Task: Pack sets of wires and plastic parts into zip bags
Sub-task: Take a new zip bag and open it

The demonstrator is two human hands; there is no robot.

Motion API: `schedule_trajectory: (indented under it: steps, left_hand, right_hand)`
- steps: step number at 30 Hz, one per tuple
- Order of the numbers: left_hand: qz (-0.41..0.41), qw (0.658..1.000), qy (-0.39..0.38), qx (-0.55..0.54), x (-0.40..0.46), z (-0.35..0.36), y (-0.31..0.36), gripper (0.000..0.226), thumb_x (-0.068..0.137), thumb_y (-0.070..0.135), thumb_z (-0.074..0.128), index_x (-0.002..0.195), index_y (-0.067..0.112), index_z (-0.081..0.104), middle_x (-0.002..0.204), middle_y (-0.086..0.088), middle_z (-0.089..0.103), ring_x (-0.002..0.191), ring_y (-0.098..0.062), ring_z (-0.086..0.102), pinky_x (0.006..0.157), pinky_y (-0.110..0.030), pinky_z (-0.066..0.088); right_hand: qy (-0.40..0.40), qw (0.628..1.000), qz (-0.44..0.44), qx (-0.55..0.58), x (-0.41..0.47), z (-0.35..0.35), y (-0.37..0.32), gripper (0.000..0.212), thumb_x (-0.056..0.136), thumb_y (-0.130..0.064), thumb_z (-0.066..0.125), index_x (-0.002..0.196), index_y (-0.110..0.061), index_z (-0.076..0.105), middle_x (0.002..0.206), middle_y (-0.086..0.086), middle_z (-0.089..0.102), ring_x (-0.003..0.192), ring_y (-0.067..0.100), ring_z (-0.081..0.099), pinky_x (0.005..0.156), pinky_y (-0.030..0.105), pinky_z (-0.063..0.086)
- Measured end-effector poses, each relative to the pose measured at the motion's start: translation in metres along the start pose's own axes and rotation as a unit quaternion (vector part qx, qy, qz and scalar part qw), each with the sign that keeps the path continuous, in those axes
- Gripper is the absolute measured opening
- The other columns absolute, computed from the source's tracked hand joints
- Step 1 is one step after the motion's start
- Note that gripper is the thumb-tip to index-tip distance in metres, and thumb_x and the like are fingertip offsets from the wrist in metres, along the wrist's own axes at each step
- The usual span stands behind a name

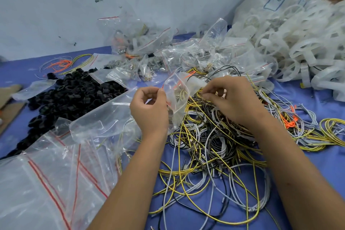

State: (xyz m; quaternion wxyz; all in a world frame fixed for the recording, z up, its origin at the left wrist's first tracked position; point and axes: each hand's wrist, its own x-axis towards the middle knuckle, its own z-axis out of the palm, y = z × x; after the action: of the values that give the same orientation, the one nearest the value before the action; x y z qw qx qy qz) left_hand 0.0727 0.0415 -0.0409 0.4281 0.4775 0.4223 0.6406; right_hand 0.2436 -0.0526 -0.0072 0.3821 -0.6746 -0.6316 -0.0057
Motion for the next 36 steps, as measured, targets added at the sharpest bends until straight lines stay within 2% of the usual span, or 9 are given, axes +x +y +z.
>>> schedule_trajectory:
  steps: [3,7,15,18,22,27,30,33,36]
  left_hand:
    - [-0.005,1.000,0.018,-0.022,0.004,-0.005,-0.004,0.015,0.087,0.001,0.071,0.076,0.010,0.064,0.057,0.013,0.060,0.048,0.000,0.053,0.049,-0.015,0.043]
    - [0.001,0.999,0.033,-0.036,0.006,-0.010,-0.005,0.014,0.088,0.000,0.071,0.078,0.007,0.064,0.065,0.002,0.061,0.052,-0.001,0.053,0.053,-0.014,0.043]
    - [-0.001,0.998,0.032,-0.053,0.007,-0.011,-0.007,0.016,0.088,-0.005,0.069,0.078,0.005,0.062,0.055,0.013,0.058,0.045,0.002,0.051,0.047,-0.011,0.040]
    - [0.006,0.998,0.040,-0.053,0.006,-0.010,-0.006,0.016,0.088,-0.003,0.069,0.077,0.007,0.062,0.061,0.007,0.059,0.048,0.001,0.052,0.050,-0.012,0.041]
    - [0.011,0.997,0.045,-0.064,0.004,-0.010,-0.005,0.010,0.088,-0.004,0.068,0.081,0.002,0.062,0.057,0.011,0.059,0.046,0.000,0.051,0.047,-0.012,0.040]
    - [-0.004,0.999,-0.025,-0.042,0.001,-0.008,-0.008,0.010,0.085,0.005,0.069,0.079,0.010,0.063,0.064,-0.004,0.063,0.048,-0.012,0.054,0.047,-0.023,0.045]
    - [0.004,0.997,-0.070,-0.021,-0.002,-0.007,-0.008,0.008,0.084,0.012,0.072,0.084,0.011,0.064,0.076,-0.019,0.066,0.055,-0.022,0.058,0.052,-0.031,0.048]
    - [0.026,0.994,-0.106,-0.017,-0.005,-0.006,-0.003,0.010,0.085,0.011,0.074,0.086,0.013,0.064,0.074,-0.007,0.068,0.056,-0.019,0.061,0.051,-0.028,0.049]
    - [0.050,0.986,-0.156,-0.001,-0.012,-0.004,0.004,0.012,0.087,0.010,0.075,0.087,0.016,0.065,0.076,-0.006,0.068,0.060,-0.028,0.064,0.053,-0.032,0.053]
  right_hand:
    - [-0.065,0.995,-0.050,-0.056,-0.001,0.007,-0.013,0.003,0.087,-0.027,0.080,0.090,-0.027,0.080,0.088,-0.009,0.063,0.089,0.007,0.043,0.087,0.029,0.039]
    - [-0.153,0.970,-0.009,-0.189,-0.003,0.021,-0.029,0.017,0.093,-0.039,0.070,0.106,-0.031,0.075,0.108,-0.003,0.054,0.115,0.022,0.039,0.097,0.038,0.043]
    - [-0.115,0.950,-0.002,-0.291,-0.002,0.037,-0.041,0.017,0.095,-0.031,0.066,0.102,-0.019,0.075,0.109,0.004,0.057,0.114,0.029,0.043,0.091,0.036,0.046]
    - [0.024,0.978,-0.006,-0.208,-0.003,0.031,-0.036,0.016,0.093,-0.029,0.072,0.092,-0.013,0.076,0.104,0.004,0.058,0.110,0.029,0.045,0.089,0.034,0.042]
    - [0.215,0.975,0.047,-0.021,-0.001,0.017,-0.026,0.013,0.086,-0.029,0.079,0.083,-0.019,0.072,0.092,-0.004,0.058,0.091,0.018,0.051,0.076,0.024,0.036]
    - [0.242,0.887,0.200,0.339,0.003,0.004,-0.015,0.016,0.087,-0.019,0.080,0.078,-0.021,0.066,0.074,0.001,0.068,0.061,0.010,0.054,0.059,0.029,0.044]
    - [0.276,0.848,0.248,0.379,0.004,-0.002,-0.005,0.013,0.089,-0.014,0.078,0.083,-0.017,0.067,0.065,-0.004,0.068,0.054,0.007,0.054,0.051,0.025,0.044]
    - [0.319,0.807,0.253,0.427,0.005,-0.006,0.001,0.008,0.090,-0.011,0.077,0.089,-0.008,0.070,0.067,0.002,0.069,0.050,0.009,0.053,0.043,0.022,0.041]
    - [0.293,0.831,0.209,0.425,0.004,-0.007,-0.003,0.010,0.088,-0.012,0.079,0.089,-0.005,0.071,0.068,0.006,0.069,0.048,0.012,0.052,0.042,0.023,0.040]
